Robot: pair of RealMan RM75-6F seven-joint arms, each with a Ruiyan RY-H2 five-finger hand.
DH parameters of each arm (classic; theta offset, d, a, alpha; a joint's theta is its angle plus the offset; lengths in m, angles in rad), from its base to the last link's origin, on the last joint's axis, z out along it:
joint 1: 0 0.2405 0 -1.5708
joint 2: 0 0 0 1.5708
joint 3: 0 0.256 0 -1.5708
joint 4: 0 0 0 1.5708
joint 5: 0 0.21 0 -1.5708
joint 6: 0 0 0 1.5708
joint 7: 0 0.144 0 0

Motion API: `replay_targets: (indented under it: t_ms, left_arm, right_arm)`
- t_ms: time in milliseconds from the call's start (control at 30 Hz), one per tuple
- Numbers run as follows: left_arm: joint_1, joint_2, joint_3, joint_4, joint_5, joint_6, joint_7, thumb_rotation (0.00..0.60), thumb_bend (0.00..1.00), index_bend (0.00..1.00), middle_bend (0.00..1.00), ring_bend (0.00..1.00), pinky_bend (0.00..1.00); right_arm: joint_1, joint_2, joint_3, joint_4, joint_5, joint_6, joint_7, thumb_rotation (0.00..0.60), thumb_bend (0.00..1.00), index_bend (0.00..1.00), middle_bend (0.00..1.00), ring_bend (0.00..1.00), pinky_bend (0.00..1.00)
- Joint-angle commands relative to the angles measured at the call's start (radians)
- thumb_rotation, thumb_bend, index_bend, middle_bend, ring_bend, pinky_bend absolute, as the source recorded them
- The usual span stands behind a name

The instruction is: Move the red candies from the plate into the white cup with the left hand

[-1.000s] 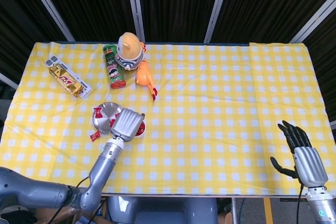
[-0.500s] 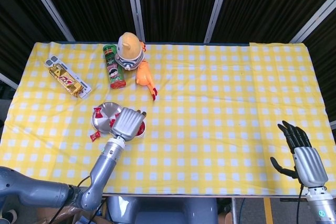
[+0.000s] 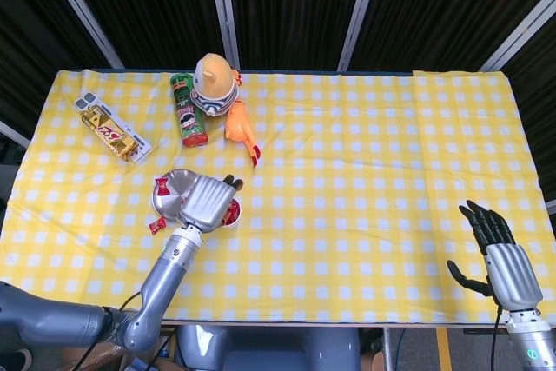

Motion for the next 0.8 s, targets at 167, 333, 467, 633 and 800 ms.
replay_targets:
  t_ms: [167,333,467,633,800]
  left_arm:
    - [0.054,0.081,0.029,-0.039,0.047,0.04,-0.043,0.6,0.26,0.32,0.54,0.8,0.91]
    - [0.138,0.14,0.08,-0.047,0.07,0.109,-0.085,0.6,0.26,0.35,0.82,0.89,0.95]
    - [0.184,0.186,0.137,-0.033,0.063,0.084,-0.101,0.6,0.26,0.37,0.88,0.92,0.96]
    - [0.213,0.222,0.196,0.01,0.117,0.025,-0.136,0.6,0.26,0.38,0.9,0.93,0.97]
    - [0.236,0.229,0.225,0.059,0.175,-0.001,-0.173,0.6,0.26,0.39,0.9,0.93,0.97]
  right_arm:
    - [-0.001,0.0,0.0,-0.001,0.0,0.002,-0.002,0.6,0.39,0.0,0.0,0.0,0.0]
    - [0.0,-0.002,-0.001,0.0,0.0,-0.001,-0.009,0.6,0.39,0.0,0.0,0.0,0.0]
    - [-0.001,-0.004,-0.002,-0.001,-0.002,-0.001,-0.015,0.6,0.39,0.0,0.0,0.0,0.0]
    - [-0.002,-0.005,-0.003,-0.001,-0.001,0.001,-0.02,0.6,0.39,0.0,0.0,0.0,0.0]
    - [-0.002,-0.005,-0.002,-0.001,0.0,0.0,-0.021,0.6,0.39,0.0,0.0,0.0,0.0]
